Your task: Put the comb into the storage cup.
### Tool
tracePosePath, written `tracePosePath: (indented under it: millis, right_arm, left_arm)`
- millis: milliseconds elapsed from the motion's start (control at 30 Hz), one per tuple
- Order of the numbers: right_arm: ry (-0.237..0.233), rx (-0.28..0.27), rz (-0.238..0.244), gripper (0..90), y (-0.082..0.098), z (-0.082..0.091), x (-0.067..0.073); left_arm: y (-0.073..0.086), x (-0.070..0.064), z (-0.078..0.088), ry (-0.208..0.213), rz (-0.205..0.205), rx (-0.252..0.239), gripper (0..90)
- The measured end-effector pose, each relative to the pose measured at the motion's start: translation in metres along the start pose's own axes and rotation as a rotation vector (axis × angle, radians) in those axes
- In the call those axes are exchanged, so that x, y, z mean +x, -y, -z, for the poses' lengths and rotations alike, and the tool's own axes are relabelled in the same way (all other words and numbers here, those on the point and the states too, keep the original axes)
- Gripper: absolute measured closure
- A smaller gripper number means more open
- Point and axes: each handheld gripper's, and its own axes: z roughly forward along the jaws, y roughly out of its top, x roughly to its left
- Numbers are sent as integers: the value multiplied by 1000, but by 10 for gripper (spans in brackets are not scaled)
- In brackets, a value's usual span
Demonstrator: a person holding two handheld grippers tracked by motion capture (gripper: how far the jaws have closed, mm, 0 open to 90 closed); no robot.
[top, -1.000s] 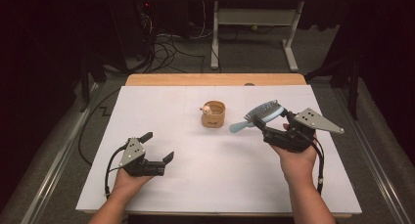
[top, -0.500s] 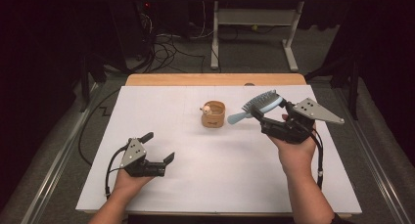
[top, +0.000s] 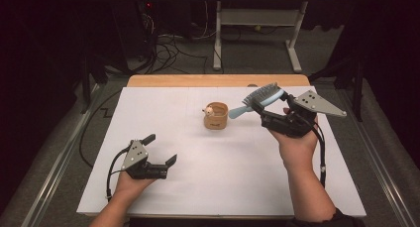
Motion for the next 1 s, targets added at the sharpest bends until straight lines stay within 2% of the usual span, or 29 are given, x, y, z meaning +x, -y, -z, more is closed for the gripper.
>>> tracePosePath:
  millis: [467,1000]
  right_arm:
    - [-8,1,5,212,-4,-31,8]
    - [17,16,-14,212,3,-54,2]
  left_arm:
    - [0,-2,0,15,-2,-2,0]
    - [0,-2,-1,21,-2,1,0]
